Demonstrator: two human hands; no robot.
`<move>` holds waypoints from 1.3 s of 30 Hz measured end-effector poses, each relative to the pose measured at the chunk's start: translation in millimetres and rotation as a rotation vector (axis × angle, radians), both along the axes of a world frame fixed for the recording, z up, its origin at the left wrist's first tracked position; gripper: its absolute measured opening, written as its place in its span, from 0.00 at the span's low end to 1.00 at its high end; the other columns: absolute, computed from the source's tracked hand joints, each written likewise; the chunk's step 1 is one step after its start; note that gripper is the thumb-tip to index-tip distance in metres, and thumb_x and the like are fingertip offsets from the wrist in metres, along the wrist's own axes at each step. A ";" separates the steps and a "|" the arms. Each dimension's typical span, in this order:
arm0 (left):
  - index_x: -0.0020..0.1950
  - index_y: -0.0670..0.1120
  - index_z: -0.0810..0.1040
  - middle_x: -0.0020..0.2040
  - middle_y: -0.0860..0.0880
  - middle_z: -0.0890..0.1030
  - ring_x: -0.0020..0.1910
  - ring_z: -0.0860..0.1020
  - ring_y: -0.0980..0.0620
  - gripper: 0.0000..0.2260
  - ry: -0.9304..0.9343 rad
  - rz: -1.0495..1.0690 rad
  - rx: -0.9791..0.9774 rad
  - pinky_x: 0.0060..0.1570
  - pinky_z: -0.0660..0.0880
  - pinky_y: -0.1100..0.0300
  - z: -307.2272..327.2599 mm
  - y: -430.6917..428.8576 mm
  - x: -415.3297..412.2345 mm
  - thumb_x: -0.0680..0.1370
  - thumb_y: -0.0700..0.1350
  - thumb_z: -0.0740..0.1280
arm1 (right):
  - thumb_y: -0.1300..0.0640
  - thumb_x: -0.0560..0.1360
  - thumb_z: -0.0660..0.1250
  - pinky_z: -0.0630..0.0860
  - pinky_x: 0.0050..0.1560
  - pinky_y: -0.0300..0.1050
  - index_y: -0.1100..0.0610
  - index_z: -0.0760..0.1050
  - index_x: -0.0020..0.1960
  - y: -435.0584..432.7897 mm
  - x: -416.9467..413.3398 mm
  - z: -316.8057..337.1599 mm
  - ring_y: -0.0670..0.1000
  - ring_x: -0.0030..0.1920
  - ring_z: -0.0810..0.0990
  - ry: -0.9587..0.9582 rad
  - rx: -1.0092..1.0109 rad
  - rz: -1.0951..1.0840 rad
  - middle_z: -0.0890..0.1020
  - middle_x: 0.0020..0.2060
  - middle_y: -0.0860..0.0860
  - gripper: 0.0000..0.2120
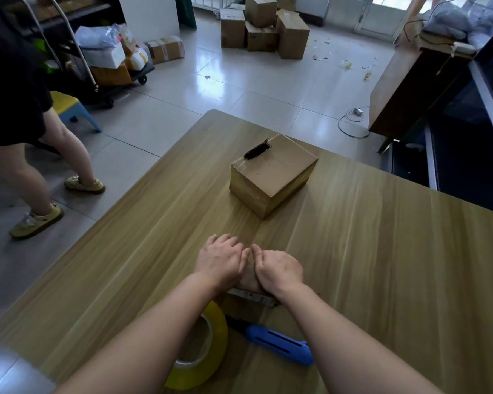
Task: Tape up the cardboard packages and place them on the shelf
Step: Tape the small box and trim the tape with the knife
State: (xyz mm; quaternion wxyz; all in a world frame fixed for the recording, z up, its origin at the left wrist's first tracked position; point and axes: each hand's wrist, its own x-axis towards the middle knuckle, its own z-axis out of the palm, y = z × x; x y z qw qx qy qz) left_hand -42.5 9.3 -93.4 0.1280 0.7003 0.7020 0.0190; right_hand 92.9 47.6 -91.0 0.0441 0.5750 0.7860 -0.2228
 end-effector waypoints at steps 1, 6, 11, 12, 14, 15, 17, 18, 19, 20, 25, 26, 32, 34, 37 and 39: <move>0.63 0.52 0.76 0.69 0.52 0.74 0.72 0.65 0.50 0.38 -0.009 0.015 0.012 0.72 0.57 0.50 -4.1 -1.2 -0.5 0.72 0.59 0.31 | 0.41 0.83 0.41 0.73 0.57 0.50 0.55 0.80 0.59 -0.2 -0.1 -1.4 0.58 0.60 0.78 0.008 -0.006 0.003 0.82 0.58 0.56 0.31; 0.69 0.53 0.73 0.73 0.52 0.69 0.77 0.58 0.49 0.37 -0.007 0.030 -0.006 0.75 0.47 0.47 -6.0 0.0 -0.3 0.73 0.59 0.32 | 0.41 0.83 0.41 0.75 0.55 0.50 0.54 0.81 0.57 -1.9 1.4 -1.0 0.57 0.58 0.79 0.044 0.027 0.008 0.83 0.55 0.56 0.32; 0.68 0.53 0.73 0.73 0.51 0.69 0.77 0.57 0.49 0.25 0.044 0.042 -0.131 0.74 0.41 0.40 -0.6 3.6 1.0 0.82 0.57 0.43 | 0.42 0.84 0.42 0.72 0.55 0.49 0.55 0.80 0.59 0.3 3.1 5.0 0.58 0.60 0.78 0.076 -0.035 -0.028 0.81 0.58 0.57 0.30; 0.66 0.53 0.74 0.71 0.51 0.71 0.76 0.59 0.49 0.25 0.048 0.059 -0.134 0.74 0.42 0.39 -0.1 3.8 2.2 0.82 0.58 0.43 | 0.43 0.84 0.43 0.72 0.55 0.49 0.55 0.80 0.59 0.0 4.2 5.3 0.59 0.60 0.78 0.088 -0.030 -0.038 0.81 0.58 0.57 0.29; 0.64 0.53 0.75 0.68 0.51 0.74 0.74 0.62 0.48 0.26 0.049 0.093 -0.112 0.74 0.48 0.39 -1.3 2.8 4.5 0.81 0.60 0.43 | 0.46 0.84 0.44 0.72 0.53 0.48 0.56 0.80 0.57 -2.9 5.4 3.7 0.57 0.58 0.79 0.093 0.005 -0.041 0.82 0.56 0.56 0.27; 0.64 0.54 0.76 0.67 0.51 0.75 0.73 0.63 0.47 0.26 0.057 0.098 -0.091 0.73 0.53 0.41 -3.0 1.9 5.2 0.81 0.60 0.43 | 0.47 0.84 0.45 0.72 0.52 0.47 0.56 0.81 0.56 -4.2 5.1 2.3 0.56 0.56 0.79 0.093 0.025 -0.041 0.83 0.55 0.56 0.27; 0.62 0.55 0.77 0.66 0.51 0.75 0.71 0.64 0.46 0.25 0.067 0.098 -0.061 0.69 0.62 0.45 -4.4 1.5 6.0 0.81 0.61 0.44 | 0.47 0.84 0.45 0.72 0.51 0.47 0.56 0.81 0.55 -4.7 4.1 -0.3 0.55 0.55 0.80 0.094 0.038 -0.050 0.83 0.53 0.55 0.27; 0.62 0.55 0.77 0.66 0.51 0.75 0.70 0.66 0.46 0.25 0.061 0.105 -0.054 0.66 0.67 0.46 -4.1 1.5 6.0 0.81 0.61 0.44 | 0.47 0.84 0.45 0.72 0.51 0.47 0.56 0.81 0.55 -4.4 3.6 -0.3 0.56 0.55 0.80 0.088 0.032 -0.058 0.83 0.54 0.56 0.27; 0.61 0.55 0.77 0.65 0.50 0.75 0.68 0.67 0.46 0.25 0.045 0.119 -0.047 0.61 0.70 0.48 -4.2 1.6 5.9 0.80 0.61 0.45 | 0.47 0.84 0.45 0.72 0.51 0.47 0.56 0.81 0.56 -3.4 3.2 0.7 0.56 0.56 0.79 0.079 0.022 -0.067 0.83 0.55 0.56 0.27; 0.62 0.55 0.76 0.65 0.50 0.75 0.67 0.67 0.46 0.24 0.017 0.141 -0.046 0.58 0.73 0.50 -4.2 1.2 6.4 0.80 0.62 0.45 | 0.46 0.84 0.45 0.72 0.52 0.47 0.56 0.81 0.57 -2.4 2.7 1.1 0.57 0.58 0.79 0.071 0.001 -0.079 0.82 0.56 0.56 0.27; 0.77 0.52 0.59 0.74 0.46 0.64 0.70 0.65 0.46 0.30 -0.184 0.317 -0.106 0.63 0.70 0.50 0.2 2.0 6.5 0.78 0.65 0.53 | 0.37 0.82 0.46 0.72 0.55 0.49 0.56 0.80 0.57 5.9 6.0 0.3 0.58 0.59 0.78 0.185 -0.202 -0.318 0.82 0.57 0.57 0.31; 0.77 0.51 0.57 0.74 0.45 0.63 0.71 0.65 0.45 0.33 -0.202 0.388 -0.134 0.64 0.69 0.50 2.2 2.3 6.3 0.77 0.67 0.54 | 0.36 0.81 0.46 0.71 0.58 0.50 0.56 0.80 0.58 8.4 7.0 0.4 0.59 0.60 0.77 0.204 -0.236 -0.421 0.81 0.58 0.57 0.32; 0.69 0.45 0.71 0.65 0.44 0.75 0.61 0.74 0.44 0.26 -0.375 0.680 -0.380 0.55 0.73 0.52 6.1 15.4 -1.8 0.80 0.62 0.56 | 0.45 0.79 0.59 0.76 0.61 0.53 0.61 0.75 0.64 15.5 11.4 2.4 0.60 0.61 0.76 0.265 -0.467 -0.737 0.78 0.62 0.58 0.23; 0.72 0.45 0.68 0.69 0.44 0.72 0.64 0.72 0.44 0.22 -0.508 0.725 -0.334 0.56 0.72 0.54 11.4 17.7 -3.4 0.79 0.50 0.61 | 0.55 0.75 0.62 0.80 0.53 0.52 0.62 0.75 0.61 19.9 11.3 6.1 0.60 0.55 0.77 0.372 -0.467 -0.801 0.78 0.57 0.58 0.17; 0.78 0.49 0.59 0.76 0.44 0.61 0.70 0.67 0.43 0.31 -0.859 0.786 -0.212 0.59 0.72 0.53 17.0 18.2 -4.4 0.75 0.37 0.62 | 0.57 0.75 0.65 0.77 0.47 0.49 0.62 0.69 0.67 26.5 11.8 14.7 0.59 0.56 0.77 0.574 -0.469 -0.896 0.76 0.59 0.58 0.22; 0.79 0.51 0.54 0.76 0.45 0.60 0.69 0.67 0.44 0.35 -1.054 0.765 -0.127 0.59 0.73 0.52 22.7 17.6 -5.6 0.75 0.34 0.64 | 0.54 0.77 0.67 0.78 0.54 0.52 0.61 0.70 0.67 30.5 13.2 18.0 0.58 0.56 0.77 0.674 -0.429 -0.936 0.76 0.59 0.57 0.22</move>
